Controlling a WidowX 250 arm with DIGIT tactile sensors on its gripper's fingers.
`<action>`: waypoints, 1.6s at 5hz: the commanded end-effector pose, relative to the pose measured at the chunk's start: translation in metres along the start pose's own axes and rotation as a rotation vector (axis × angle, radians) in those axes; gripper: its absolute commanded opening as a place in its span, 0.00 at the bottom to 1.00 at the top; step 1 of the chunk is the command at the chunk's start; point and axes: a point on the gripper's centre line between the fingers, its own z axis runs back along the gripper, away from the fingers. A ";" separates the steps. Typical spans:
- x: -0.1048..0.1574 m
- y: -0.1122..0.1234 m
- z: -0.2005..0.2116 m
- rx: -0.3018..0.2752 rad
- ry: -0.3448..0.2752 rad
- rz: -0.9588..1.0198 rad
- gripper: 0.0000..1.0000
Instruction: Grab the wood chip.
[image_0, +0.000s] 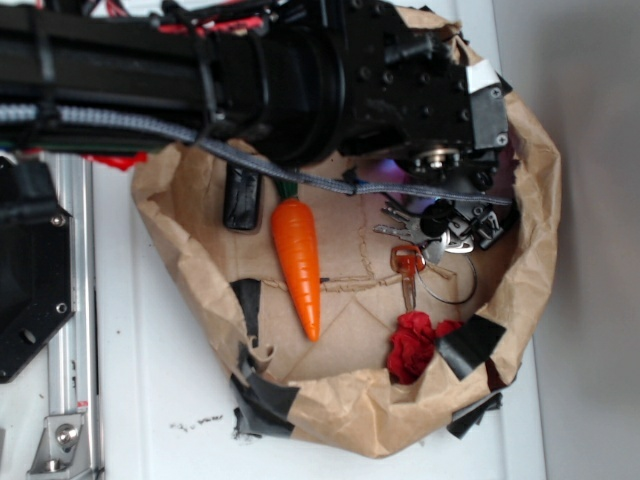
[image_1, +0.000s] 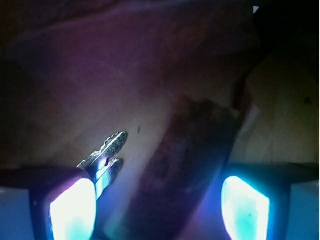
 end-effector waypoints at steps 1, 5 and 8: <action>0.003 0.012 0.008 -0.019 -0.020 -0.015 1.00; -0.008 0.000 -0.042 0.044 0.041 -0.039 0.00; -0.011 0.004 -0.024 0.034 0.001 -0.057 0.00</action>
